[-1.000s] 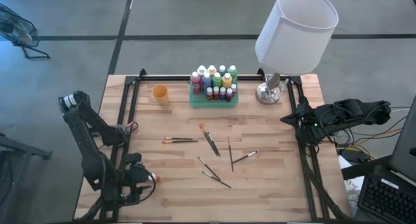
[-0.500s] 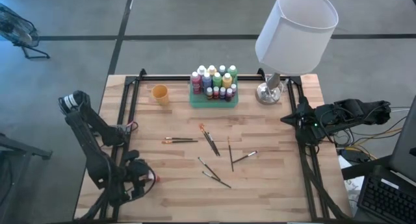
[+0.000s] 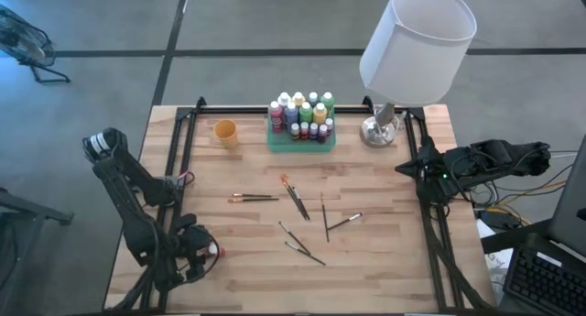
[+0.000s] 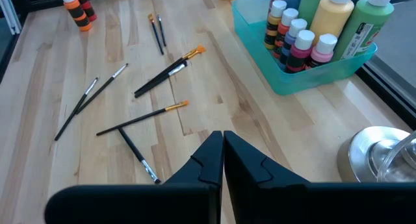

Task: Pick & Place Paint Supplies
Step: Put the small orange paint bottle into the green bin

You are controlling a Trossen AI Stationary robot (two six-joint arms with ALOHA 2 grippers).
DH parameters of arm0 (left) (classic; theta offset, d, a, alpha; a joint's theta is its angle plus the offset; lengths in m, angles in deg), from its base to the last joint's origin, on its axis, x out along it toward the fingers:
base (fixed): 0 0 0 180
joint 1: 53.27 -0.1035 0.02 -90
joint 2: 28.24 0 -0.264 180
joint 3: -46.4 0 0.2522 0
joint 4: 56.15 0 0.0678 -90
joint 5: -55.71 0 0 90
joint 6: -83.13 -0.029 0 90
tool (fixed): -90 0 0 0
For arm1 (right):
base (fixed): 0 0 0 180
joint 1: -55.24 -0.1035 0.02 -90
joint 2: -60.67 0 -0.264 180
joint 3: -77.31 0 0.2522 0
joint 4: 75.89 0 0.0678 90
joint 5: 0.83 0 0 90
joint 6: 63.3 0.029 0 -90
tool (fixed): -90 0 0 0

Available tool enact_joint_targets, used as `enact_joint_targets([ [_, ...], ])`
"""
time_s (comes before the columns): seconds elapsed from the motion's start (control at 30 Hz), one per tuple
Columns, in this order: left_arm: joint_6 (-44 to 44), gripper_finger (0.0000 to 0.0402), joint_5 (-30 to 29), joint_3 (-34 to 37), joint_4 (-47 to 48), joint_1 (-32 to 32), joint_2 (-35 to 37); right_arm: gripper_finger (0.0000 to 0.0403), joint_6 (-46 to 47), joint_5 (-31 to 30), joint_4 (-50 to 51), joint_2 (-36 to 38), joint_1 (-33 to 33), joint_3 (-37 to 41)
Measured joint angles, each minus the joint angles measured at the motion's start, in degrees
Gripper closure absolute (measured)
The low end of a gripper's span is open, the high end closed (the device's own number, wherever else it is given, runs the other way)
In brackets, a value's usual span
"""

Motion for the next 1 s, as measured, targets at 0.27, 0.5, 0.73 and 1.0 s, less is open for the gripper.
enact_joint_targets([
  [0.27, 0.0, 0.0188, -1.1, 0.0, -0.6, 0.0, -1.3, 0.0394, 0.0, 0.0, 0.0, 0.0, 0.0, 0.0],
  [0.5, -0.1, 0.0188, -1.8, 0.0, -1.0, -0.3, -3.0, 0.0394, 0.0, 0.0, 0.0, 0.0, 0.0, 0.0],
  [0.73, -0.1, 0.0188, -1.9, 0.0, -1.4, -0.3, -4.1, 0.0394, 0.0, 0.0, 0.0, 0.0, 0.0, 0.0],
  [1.0, -0.1, 0.0224, -1.7, 0.0, -1.4, -0.4, -4.1, 0.0394, 0.0, 0.0, 0.0, 0.0, 0.0, 0.0],
])
